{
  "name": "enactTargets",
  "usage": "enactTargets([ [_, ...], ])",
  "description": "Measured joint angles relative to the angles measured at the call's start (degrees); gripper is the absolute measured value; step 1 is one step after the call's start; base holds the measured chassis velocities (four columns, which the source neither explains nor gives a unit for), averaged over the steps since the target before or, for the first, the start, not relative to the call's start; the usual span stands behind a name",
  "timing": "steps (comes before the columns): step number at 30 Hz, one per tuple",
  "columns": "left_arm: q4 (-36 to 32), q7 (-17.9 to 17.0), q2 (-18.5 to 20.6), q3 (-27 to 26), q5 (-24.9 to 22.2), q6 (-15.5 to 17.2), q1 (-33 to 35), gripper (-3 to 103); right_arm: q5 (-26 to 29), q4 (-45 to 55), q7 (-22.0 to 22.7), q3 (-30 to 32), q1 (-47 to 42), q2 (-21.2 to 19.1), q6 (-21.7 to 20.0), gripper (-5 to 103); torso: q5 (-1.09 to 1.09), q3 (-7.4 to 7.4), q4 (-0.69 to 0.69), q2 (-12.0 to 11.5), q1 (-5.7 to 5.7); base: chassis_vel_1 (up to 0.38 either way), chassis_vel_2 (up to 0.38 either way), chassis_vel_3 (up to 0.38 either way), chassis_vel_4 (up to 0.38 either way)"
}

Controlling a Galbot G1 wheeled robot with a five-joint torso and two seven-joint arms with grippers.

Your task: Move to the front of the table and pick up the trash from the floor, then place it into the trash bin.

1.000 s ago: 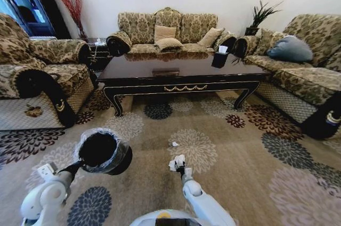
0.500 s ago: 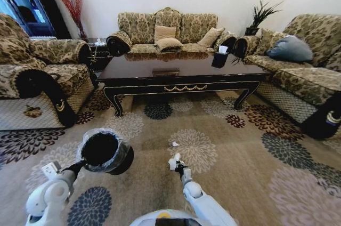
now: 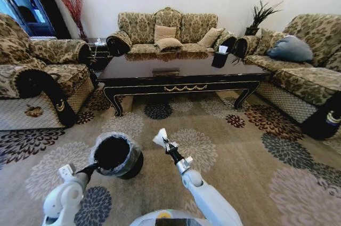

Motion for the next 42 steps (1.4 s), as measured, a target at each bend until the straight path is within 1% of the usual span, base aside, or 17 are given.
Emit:
enactTargets([
  [1,0.0,0.0,0.0,0.0,0.0,0.0,0.0,2,0.0,0.0,0.0,0.0,0.0,0.0,0.0,0,0.00,0.00,0.00,0.0,0.00,0.000,0.000,0.000,0.000],
  [4,0.0,0.0,-0.6,1.4,0.9,-0.2,0.5,2,-0.3,1.0,-1.8,-2.4,0.5,-0.1,2.4,0,0.00,0.00,0.01,0.0,0.00,0.000,0.000,0.000,0.000],
  [7,0.5,0.0,-0.9,2.4,1.1,-0.8,0.5,2,-0.5,1.7,-2.4,-3.9,0.9,-0.1,3.6,0,0.00,0.00,0.01,0.0,0.00,0.000,0.000,0.000,0.000],
  [11,1.6,-0.4,-1.5,4.3,1.3,-1.3,-0.1,2,-1.6,2.8,-3.8,-6.6,1.6,0.0,6.5,0,0.00,0.00,0.01,0.0,0.00,0.000,0.000,0.000,0.000],
  [17,2.4,-0.7,-1.8,5.9,1.5,-1.3,-1.1,2,-0.8,6.4,-5.6,-8.2,1.1,-0.2,7.4,0,0.00,0.00,0.00,0.0,0.00,0.000,0.000,0.000,0.000],
  [19,2.6,-0.8,-1.9,6.1,1.4,-1.3,-1.4,2,-0.8,7.1,-7.3,-8.7,0.9,-0.4,8.0,0,-0.01,0.00,0.00,0.0,0.00,0.000,0.000,0.000,0.000],
  [22,2.9,-1.0,-2.0,6.4,0.7,-1.3,-2.1,2,-1.6,7.2,-9.0,-9.6,0.4,-0.6,8.7,0,-0.01,0.00,0.00,0.0,0.00,0.000,0.000,0.000,0.000],
  [26,3.4,-1.1,-2.0,6.8,0.3,-1.4,-2.9,2,-3.3,5.8,-9.9,-9.9,-0.1,-0.7,9.7,0,0.00,0.00,0.00,0.0,0.00,0.000,0.000,0.000,0.000],
  [34,3.6,-1.1,-2.9,8.6,-1.0,-2.1,-3.7,2,-4.7,4.3,-10.1,-11.2,-0.9,0.1,10.2,0,0.00,0.00,0.00,0.0,0.00,0.000,0.000,0.000,0.000],
  [40,3.5,-1.2,-3.5,9.0,-1.2,-2.1,-3.8,2,-5.2,2.8,-9.2,-11.5,-1.0,0.7,10.2,0,0.00,0.00,0.00,0.0,0.00,0.000,0.000,0.000,0.000],
  [41,3.5,-1.2,-3.4,8.9,-1.2,-2.1,-3.8,2,-5.2,2.6,-8.9,-11.4,-1.1,0.7,10.2,-3,0.00,0.00,0.01,0.0,0.00,0.000,0.000,0.000,0.000],
  [42,3.4,-1.2,-3.3,8.7,-1.2,-2.1,-3.8,2,-5.3,2.5,-8.6,-11.5,-1.1,0.7,10.2,1,0.00,0.00,0.00,0.0,0.00,0.000,0.000,0.000,0.000],
])
